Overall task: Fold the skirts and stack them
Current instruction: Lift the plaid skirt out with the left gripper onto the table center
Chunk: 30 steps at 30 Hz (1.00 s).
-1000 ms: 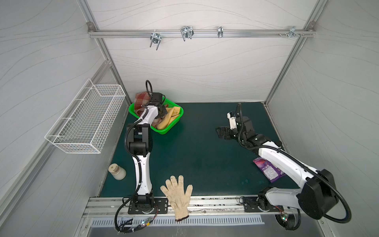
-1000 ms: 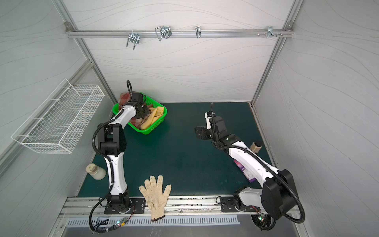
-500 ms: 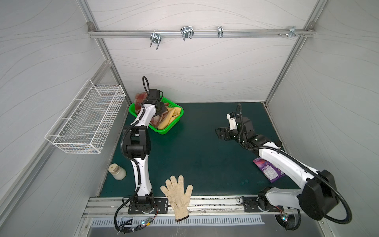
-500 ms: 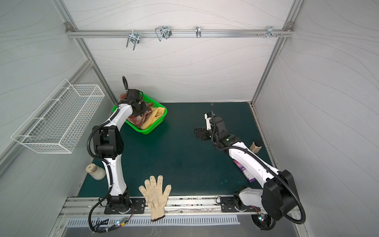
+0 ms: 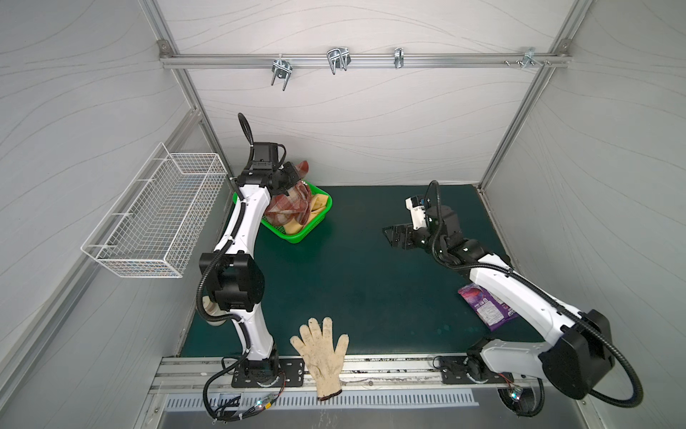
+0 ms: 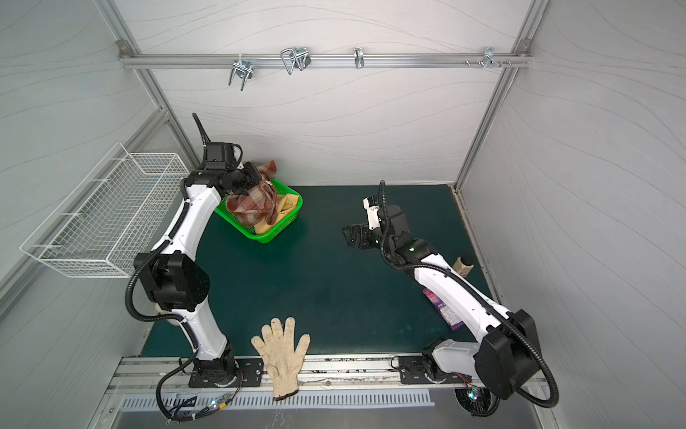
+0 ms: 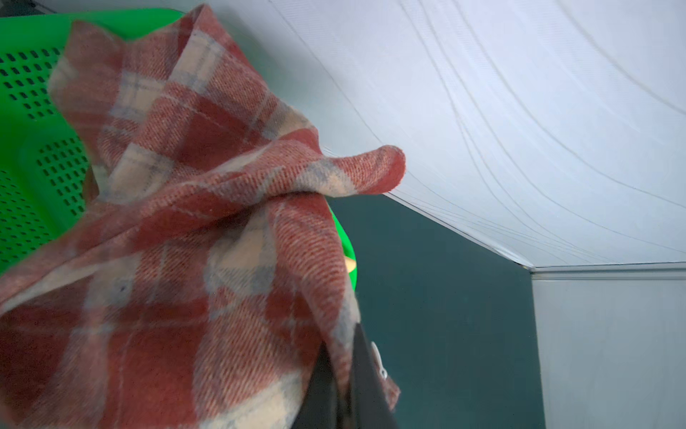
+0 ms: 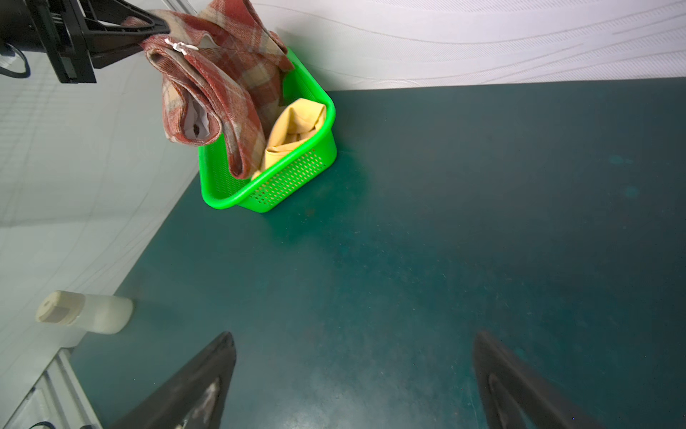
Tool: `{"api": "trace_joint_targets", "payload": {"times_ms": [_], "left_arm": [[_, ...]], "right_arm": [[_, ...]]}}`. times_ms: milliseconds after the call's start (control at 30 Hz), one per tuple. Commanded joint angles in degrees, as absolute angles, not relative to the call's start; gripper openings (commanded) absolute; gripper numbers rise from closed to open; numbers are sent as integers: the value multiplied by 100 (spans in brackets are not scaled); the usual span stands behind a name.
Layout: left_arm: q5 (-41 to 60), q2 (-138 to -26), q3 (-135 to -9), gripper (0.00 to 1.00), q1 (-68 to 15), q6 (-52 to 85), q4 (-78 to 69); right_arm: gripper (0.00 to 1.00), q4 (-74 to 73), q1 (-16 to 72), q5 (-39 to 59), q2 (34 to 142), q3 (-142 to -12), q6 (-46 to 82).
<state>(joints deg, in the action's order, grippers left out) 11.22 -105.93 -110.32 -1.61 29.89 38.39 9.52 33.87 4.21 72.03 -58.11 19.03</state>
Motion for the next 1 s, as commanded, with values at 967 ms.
{"api": "trace_joint_targets", "payload": {"times_ms": [967], "left_arm": [[1775, -10672, -13736, 0, -2983, 3600, 4184]], "right_arm": [[99, 1393, 3414, -895, 5468, -6079, 1387]]}}
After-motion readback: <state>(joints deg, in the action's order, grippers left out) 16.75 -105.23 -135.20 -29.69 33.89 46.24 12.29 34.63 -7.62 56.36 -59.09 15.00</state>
